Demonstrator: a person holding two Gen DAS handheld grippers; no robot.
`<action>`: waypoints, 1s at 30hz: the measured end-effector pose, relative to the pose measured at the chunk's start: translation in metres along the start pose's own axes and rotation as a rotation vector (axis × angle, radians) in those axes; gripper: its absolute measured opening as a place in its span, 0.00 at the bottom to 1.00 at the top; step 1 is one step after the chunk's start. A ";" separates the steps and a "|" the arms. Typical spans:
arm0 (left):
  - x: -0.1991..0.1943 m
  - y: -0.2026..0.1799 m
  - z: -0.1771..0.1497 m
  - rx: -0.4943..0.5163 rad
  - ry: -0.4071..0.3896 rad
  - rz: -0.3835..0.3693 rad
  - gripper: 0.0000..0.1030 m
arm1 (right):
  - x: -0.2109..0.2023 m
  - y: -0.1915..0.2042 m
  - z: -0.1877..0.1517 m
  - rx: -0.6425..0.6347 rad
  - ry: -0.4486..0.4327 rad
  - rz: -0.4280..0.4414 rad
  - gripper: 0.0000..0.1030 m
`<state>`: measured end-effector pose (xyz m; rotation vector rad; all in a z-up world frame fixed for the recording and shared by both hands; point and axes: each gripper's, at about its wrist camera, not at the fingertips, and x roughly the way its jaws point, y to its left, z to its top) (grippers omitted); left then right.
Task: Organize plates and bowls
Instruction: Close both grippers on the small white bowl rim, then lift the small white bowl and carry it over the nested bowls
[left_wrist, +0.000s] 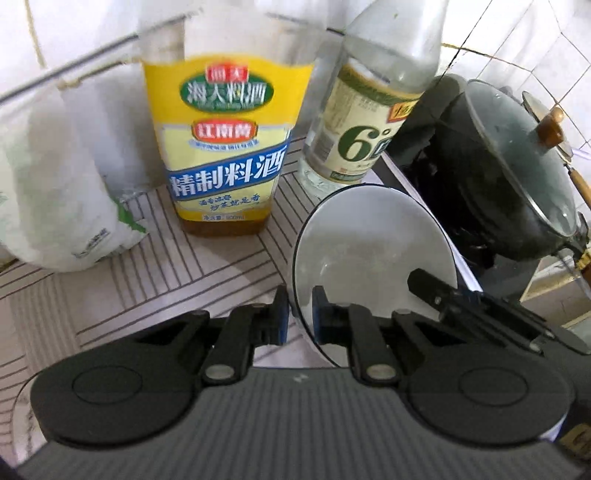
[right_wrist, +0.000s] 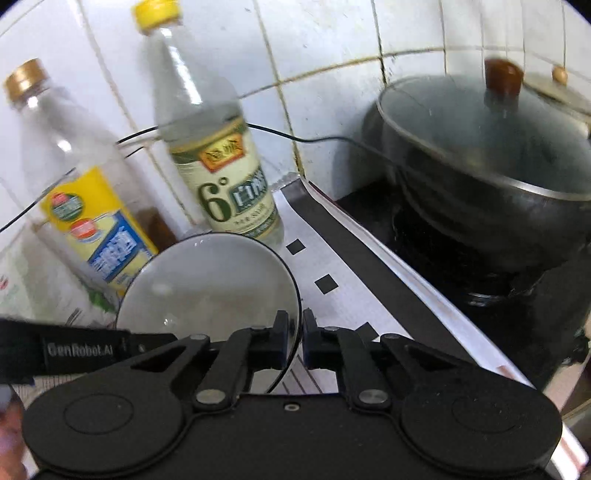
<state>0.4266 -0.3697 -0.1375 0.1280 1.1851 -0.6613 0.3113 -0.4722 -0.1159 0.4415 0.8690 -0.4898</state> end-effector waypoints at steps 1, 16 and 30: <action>-0.007 -0.001 0.000 0.001 0.004 0.003 0.11 | -0.005 0.001 0.001 0.003 0.002 0.003 0.11; -0.097 0.016 -0.051 -0.073 0.055 0.030 0.10 | -0.087 0.031 -0.006 -0.036 0.022 0.150 0.11; -0.183 0.040 -0.115 -0.073 0.021 0.074 0.11 | -0.159 0.068 -0.052 -0.084 0.046 0.223 0.12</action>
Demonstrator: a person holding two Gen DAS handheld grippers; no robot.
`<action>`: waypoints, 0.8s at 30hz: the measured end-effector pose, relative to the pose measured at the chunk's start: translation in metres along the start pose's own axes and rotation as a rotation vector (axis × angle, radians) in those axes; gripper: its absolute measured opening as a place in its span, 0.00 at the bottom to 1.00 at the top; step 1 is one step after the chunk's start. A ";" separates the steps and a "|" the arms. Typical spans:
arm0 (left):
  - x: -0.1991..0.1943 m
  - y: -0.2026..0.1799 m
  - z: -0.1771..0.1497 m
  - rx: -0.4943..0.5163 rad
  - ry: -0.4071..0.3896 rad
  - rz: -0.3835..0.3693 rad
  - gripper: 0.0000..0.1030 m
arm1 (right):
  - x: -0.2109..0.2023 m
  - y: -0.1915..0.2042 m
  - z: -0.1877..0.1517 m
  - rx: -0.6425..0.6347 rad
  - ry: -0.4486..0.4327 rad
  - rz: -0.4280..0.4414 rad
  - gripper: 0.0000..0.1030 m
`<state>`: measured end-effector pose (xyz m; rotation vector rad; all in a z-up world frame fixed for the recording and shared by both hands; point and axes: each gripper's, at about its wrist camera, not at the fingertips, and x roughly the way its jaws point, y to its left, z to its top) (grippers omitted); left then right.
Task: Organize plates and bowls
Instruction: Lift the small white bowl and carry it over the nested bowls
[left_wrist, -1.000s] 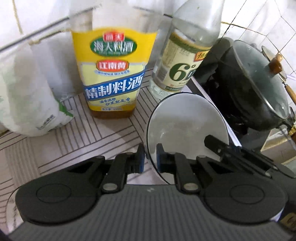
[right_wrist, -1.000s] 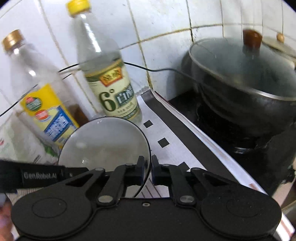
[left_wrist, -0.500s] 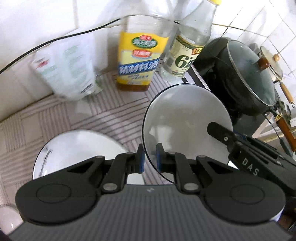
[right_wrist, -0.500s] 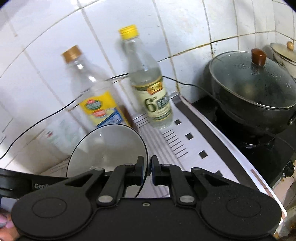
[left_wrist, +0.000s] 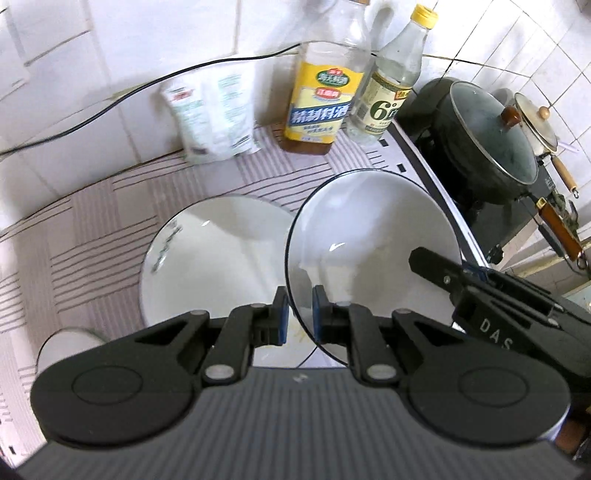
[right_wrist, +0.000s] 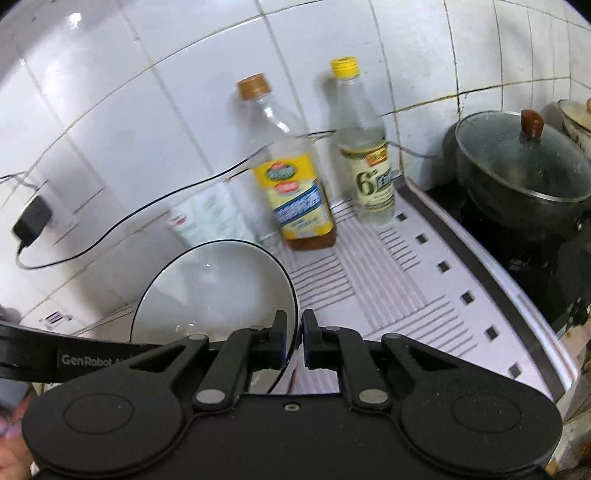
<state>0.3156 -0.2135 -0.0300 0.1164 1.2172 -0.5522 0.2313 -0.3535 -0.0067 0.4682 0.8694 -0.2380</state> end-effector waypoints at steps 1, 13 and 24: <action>-0.003 0.002 -0.004 -0.005 0.001 0.005 0.11 | -0.001 0.002 -0.003 0.004 0.007 0.007 0.12; -0.049 0.046 -0.054 -0.003 0.002 0.055 0.11 | -0.023 0.061 -0.032 -0.063 0.060 0.071 0.12; -0.080 0.116 -0.104 -0.102 0.014 0.099 0.11 | -0.021 0.129 -0.058 -0.156 0.136 0.176 0.13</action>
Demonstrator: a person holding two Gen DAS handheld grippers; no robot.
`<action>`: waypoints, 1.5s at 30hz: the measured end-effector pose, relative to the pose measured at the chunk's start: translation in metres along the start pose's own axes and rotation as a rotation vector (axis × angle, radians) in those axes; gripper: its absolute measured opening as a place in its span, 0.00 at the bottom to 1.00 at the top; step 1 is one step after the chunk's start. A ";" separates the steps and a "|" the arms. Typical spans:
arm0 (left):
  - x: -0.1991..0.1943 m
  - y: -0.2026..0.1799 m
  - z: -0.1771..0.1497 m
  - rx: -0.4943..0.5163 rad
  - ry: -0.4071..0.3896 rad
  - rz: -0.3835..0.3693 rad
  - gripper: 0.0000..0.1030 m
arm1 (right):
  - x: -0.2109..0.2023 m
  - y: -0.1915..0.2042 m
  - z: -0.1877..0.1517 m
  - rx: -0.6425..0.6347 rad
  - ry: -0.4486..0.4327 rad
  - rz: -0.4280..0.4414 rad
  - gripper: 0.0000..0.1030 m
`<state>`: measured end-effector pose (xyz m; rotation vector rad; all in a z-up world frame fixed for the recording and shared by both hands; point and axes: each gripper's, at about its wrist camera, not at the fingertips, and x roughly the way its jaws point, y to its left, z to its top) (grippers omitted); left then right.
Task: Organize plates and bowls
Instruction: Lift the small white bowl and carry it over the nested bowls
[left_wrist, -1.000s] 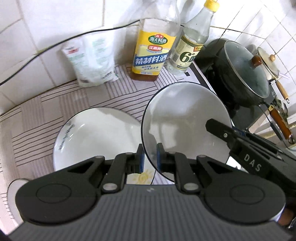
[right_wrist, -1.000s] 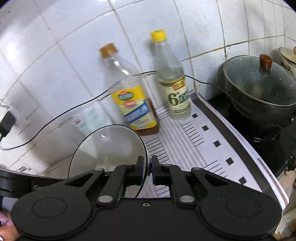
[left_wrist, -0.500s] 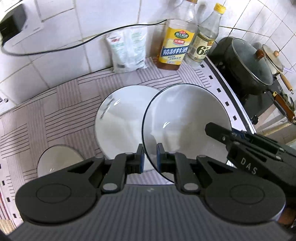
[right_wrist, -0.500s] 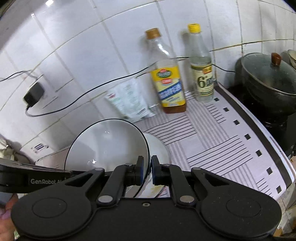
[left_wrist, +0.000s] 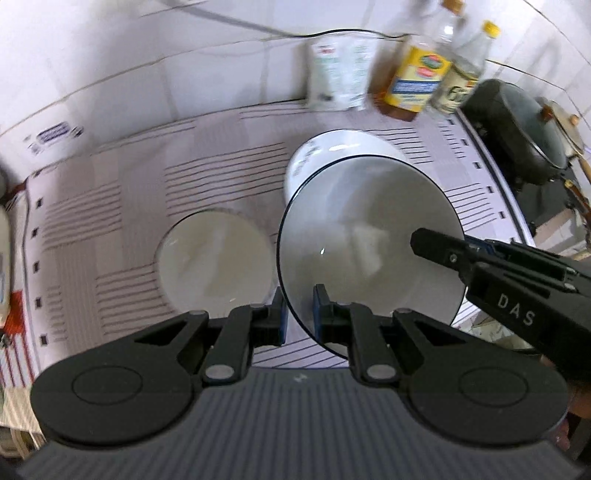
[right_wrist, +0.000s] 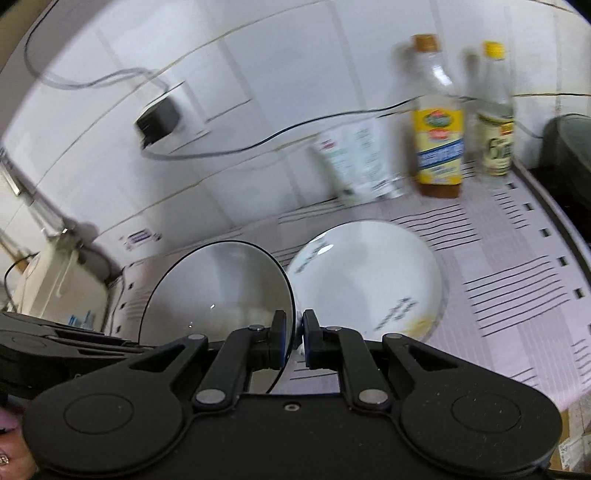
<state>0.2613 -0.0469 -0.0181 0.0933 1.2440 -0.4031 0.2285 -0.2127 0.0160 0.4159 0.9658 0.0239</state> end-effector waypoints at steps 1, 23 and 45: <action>-0.002 0.006 -0.003 -0.005 0.000 0.012 0.11 | 0.004 0.005 0.000 -0.004 0.009 0.009 0.13; 0.053 0.102 -0.018 -0.166 0.039 0.094 0.13 | 0.100 0.081 -0.035 -0.251 0.027 0.044 0.13; 0.084 0.107 -0.016 -0.234 0.082 0.069 0.18 | 0.132 0.091 -0.041 -0.540 -0.006 -0.060 0.17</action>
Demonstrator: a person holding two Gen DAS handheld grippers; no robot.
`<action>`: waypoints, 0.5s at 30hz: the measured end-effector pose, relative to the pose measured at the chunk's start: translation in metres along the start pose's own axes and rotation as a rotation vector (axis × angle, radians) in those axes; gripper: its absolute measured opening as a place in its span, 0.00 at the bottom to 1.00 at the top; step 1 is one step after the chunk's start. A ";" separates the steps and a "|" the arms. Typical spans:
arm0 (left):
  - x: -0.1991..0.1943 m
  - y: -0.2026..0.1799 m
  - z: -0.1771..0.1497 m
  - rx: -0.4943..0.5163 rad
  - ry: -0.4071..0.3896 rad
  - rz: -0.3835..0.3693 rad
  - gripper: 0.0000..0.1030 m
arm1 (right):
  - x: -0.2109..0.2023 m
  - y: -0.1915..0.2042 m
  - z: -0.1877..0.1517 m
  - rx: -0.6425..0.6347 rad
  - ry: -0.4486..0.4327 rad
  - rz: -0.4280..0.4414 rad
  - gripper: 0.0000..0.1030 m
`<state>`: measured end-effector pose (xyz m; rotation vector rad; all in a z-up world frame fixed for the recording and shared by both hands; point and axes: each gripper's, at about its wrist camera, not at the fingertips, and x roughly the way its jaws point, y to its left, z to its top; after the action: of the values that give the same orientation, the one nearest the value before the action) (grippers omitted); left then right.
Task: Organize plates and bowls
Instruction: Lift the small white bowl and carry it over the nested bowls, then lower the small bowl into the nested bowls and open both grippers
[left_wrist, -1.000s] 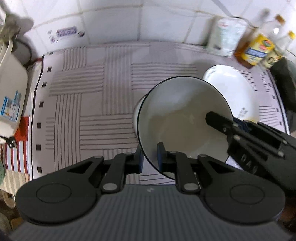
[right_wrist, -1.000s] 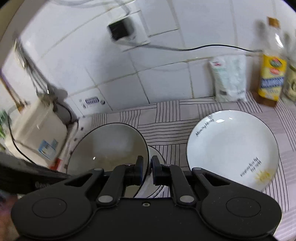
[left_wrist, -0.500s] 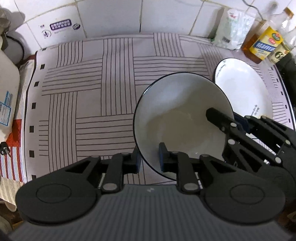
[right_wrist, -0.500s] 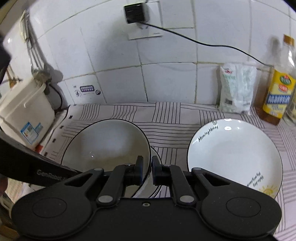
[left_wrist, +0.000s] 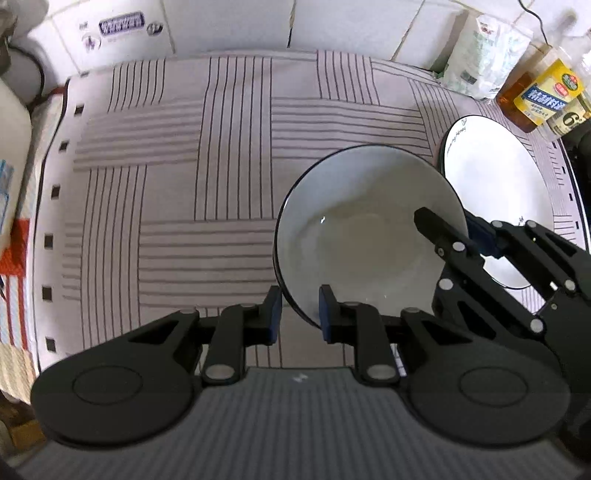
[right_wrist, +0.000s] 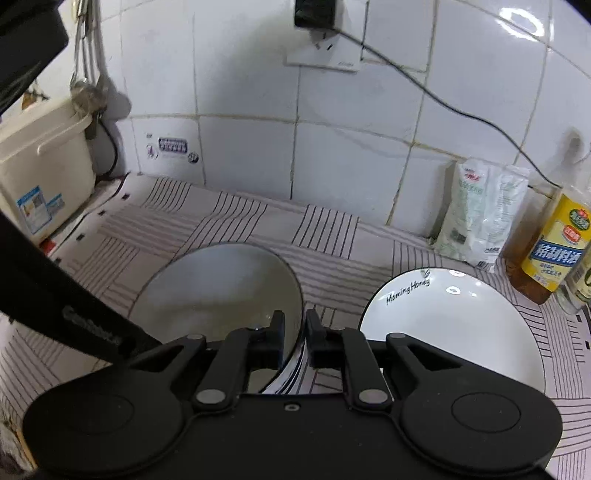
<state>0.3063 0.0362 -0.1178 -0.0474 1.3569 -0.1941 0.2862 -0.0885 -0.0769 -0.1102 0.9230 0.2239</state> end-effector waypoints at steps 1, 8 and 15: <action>-0.001 0.000 0.000 0.000 0.001 -0.002 0.18 | 0.000 0.000 0.000 -0.003 0.028 0.012 0.19; -0.022 -0.004 -0.004 0.025 -0.009 -0.009 0.21 | -0.027 -0.009 -0.001 0.056 0.015 0.067 0.42; -0.052 -0.010 -0.019 0.036 -0.052 -0.078 0.22 | -0.076 -0.026 -0.007 0.102 -0.059 0.121 0.50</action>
<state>0.2767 0.0363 -0.0700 -0.0744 1.3002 -0.2811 0.2429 -0.1265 -0.0200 0.0463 0.8811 0.2905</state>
